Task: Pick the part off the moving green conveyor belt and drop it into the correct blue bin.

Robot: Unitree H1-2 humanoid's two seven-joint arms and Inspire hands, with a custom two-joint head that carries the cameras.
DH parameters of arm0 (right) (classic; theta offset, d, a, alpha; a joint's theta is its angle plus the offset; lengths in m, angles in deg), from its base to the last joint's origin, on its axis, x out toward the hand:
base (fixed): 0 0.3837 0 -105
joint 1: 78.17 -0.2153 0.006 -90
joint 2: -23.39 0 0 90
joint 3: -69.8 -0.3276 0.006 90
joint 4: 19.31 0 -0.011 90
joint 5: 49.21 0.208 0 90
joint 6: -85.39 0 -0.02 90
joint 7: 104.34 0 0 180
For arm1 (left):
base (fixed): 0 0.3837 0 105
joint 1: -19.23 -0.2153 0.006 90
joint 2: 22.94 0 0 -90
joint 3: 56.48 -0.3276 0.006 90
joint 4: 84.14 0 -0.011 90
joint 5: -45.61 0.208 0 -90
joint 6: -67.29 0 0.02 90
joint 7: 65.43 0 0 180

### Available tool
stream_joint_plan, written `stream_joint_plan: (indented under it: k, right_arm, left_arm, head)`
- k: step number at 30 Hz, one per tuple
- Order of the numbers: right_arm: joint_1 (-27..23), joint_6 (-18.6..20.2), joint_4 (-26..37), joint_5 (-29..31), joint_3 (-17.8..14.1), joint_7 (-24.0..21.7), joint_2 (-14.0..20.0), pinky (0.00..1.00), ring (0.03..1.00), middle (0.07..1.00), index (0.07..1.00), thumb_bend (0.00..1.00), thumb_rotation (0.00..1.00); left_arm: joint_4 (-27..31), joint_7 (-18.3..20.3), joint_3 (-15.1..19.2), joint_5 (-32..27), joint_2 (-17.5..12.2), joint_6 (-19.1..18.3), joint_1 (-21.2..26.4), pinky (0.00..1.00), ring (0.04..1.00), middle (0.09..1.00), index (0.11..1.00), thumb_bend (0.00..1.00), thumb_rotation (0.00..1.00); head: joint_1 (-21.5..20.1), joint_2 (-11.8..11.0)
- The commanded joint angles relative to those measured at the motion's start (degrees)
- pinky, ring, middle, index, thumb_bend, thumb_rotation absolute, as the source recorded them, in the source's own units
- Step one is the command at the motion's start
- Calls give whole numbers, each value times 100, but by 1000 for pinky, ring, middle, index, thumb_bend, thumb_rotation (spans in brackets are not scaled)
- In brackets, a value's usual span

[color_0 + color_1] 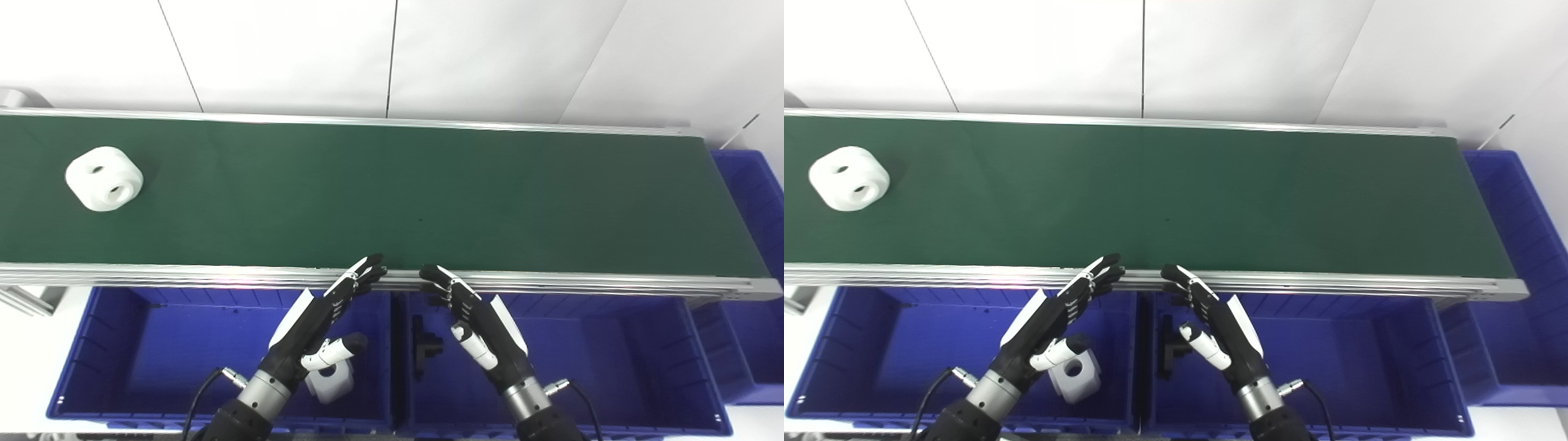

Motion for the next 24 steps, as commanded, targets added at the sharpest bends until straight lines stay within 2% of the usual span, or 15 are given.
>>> stream_joint_plan:
  k: [1, 24]
  right_arm:
    - [-55, -328, 116, 60, -1, -4, 2, 795, 843, 885, 879, 855, 953]
    - [-40, -297, 150, 78, 11, -25, 6, 790, 845, 881, 883, 862, 957]
  left_arm:
    - [74, 25, -15, -24, -10, 148, 44, 933, 932, 916, 948, 813, 859]
    - [37, 31, 3, -44, -6, 224, 30, 932, 929, 916, 948, 805, 857]
  head:
    - [10, 3]
    - [8, -34]
